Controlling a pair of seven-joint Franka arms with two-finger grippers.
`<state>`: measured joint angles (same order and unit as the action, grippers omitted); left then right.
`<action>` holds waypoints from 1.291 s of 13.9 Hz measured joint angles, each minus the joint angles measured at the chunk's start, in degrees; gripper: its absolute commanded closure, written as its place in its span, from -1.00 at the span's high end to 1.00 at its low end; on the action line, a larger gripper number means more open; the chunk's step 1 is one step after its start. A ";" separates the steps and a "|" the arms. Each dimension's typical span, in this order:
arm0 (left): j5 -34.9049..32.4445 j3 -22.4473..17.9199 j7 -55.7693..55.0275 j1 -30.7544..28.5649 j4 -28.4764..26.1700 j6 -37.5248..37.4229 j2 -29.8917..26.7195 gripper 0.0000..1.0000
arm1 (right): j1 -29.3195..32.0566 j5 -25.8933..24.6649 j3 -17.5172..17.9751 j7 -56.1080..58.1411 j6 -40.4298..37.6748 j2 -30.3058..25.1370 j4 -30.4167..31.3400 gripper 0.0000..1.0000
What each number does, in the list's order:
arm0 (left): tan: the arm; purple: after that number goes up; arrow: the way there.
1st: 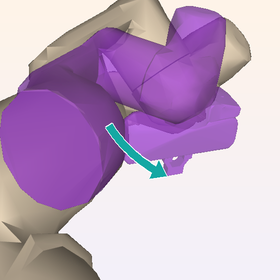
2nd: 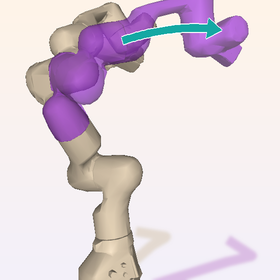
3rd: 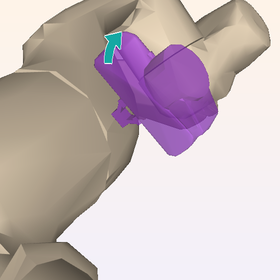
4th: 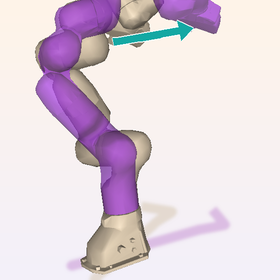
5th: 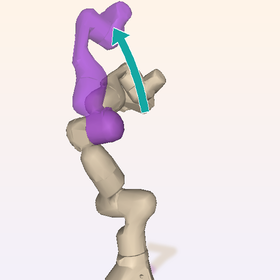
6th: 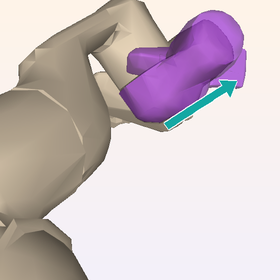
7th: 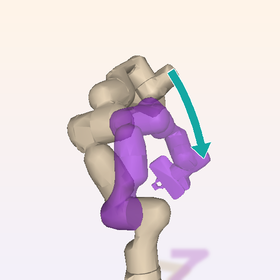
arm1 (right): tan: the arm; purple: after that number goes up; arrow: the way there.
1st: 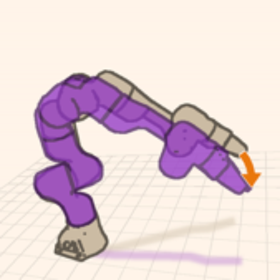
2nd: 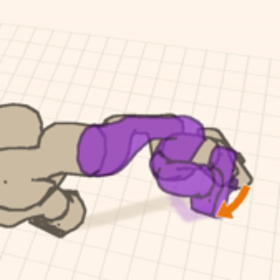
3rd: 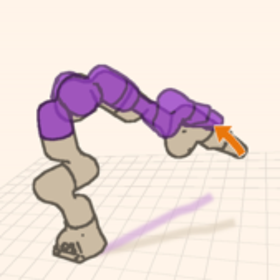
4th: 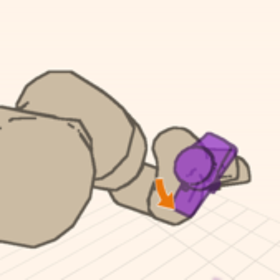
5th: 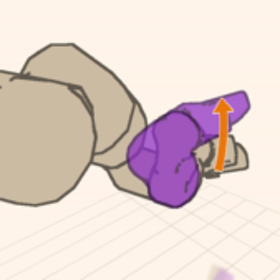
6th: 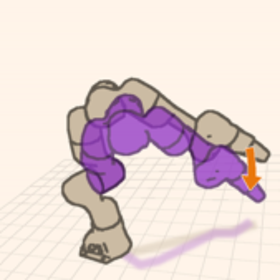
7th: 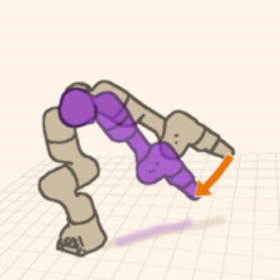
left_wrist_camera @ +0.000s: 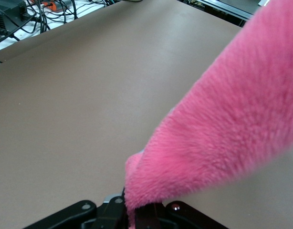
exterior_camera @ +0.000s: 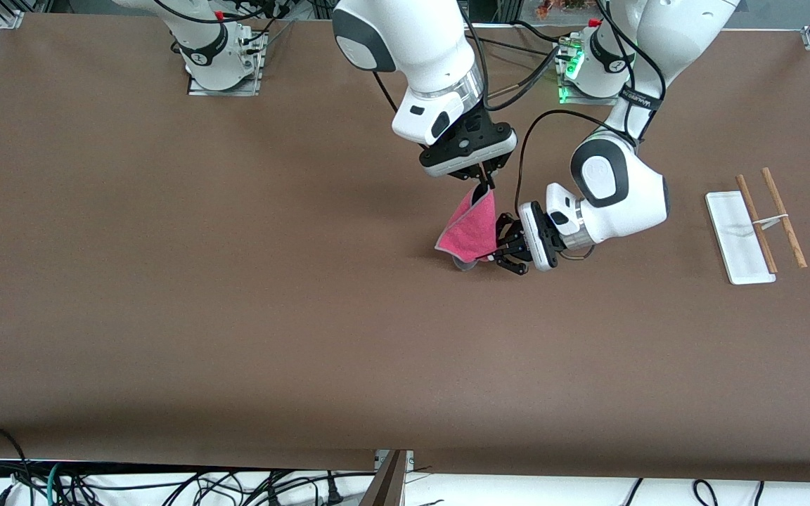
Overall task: Pass towel and hang on rack
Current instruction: 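Close the left gripper on the towel's hanging end, then carry the towel toward the rack while the right gripper releases, then drape the towel over the wooden rods while the right arm retracts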
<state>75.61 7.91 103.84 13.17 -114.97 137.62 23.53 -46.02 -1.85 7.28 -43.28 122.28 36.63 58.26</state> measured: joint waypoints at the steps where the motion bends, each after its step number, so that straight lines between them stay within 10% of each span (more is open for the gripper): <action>1: -0.17 -0.06 0.00 -0.32 0.01 0.00 -0.11 -1.00 | 0.00 0.00 -0.06 0.00 -0.04 -0.14 0.00 1.00; 9: -14.60 -2.50 -0.01 -8.96 -0.05 -4.86 -2.89 -1.00 | 3.11 -0.82 -4.19 7.06 -10.57 -2.56 -0.68 1.00; 13: -26.75 -12.76 0.08 -14.07 2.70 -18.55 -3.59 -1.00 | 11.12 -0.82 -5.76 15.45 -18.21 -4.34 -0.68 1.00; 18: -42.00 -14.27 1.51 -27.78 10.00 -26.73 -3.78 -1.00 | 24.29 -0.81 -6.16 29.37 -22.84 -4.45 -0.68 1.00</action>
<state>33.61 -6.37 105.35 -14.60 -104.97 110.89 19.75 -21.73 -2.66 1.12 -13.91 99.44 32.17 57.59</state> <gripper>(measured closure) 0.969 0.000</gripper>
